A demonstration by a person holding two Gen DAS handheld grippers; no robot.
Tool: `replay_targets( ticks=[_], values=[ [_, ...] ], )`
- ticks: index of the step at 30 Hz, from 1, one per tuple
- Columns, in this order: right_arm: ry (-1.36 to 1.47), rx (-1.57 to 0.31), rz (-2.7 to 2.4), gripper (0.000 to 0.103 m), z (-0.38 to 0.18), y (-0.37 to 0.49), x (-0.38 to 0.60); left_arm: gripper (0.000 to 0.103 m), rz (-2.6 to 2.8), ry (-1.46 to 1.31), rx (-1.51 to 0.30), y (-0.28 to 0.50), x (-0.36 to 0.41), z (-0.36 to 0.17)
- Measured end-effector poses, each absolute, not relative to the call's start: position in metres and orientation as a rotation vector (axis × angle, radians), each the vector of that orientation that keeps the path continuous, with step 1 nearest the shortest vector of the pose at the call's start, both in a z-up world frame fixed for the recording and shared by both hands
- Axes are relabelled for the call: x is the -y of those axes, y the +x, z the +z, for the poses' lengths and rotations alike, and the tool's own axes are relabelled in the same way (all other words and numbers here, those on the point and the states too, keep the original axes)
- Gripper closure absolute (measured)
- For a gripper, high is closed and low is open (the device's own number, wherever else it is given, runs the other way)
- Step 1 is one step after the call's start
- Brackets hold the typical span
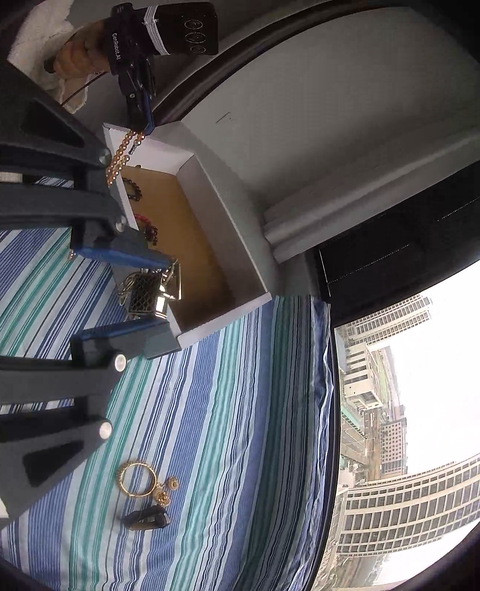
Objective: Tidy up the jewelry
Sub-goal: 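Carry the necklace and pendant into the white box and open both tools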
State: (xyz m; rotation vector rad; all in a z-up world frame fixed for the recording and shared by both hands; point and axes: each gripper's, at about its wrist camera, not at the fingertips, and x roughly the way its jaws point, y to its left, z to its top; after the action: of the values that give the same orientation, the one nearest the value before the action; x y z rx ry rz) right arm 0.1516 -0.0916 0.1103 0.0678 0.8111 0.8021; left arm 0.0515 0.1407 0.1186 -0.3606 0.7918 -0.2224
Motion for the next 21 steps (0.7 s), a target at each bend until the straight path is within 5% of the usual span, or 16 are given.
replay_targets(
  ticks=[11, 21],
  values=[
    [0.015, -0.773, 0.981, 0.075, 0.147, 0.159, -0.014, 0.098, -0.027, -0.349, -0.665, 0.045, -0.220, 0.199],
    [-0.093, -0.893, 0.997, 0.075, 0.094, 0.202, -0.136, 0.098, 0.175, -0.344, -0.770, 0.097, -0.295, 0.114]
  ],
)
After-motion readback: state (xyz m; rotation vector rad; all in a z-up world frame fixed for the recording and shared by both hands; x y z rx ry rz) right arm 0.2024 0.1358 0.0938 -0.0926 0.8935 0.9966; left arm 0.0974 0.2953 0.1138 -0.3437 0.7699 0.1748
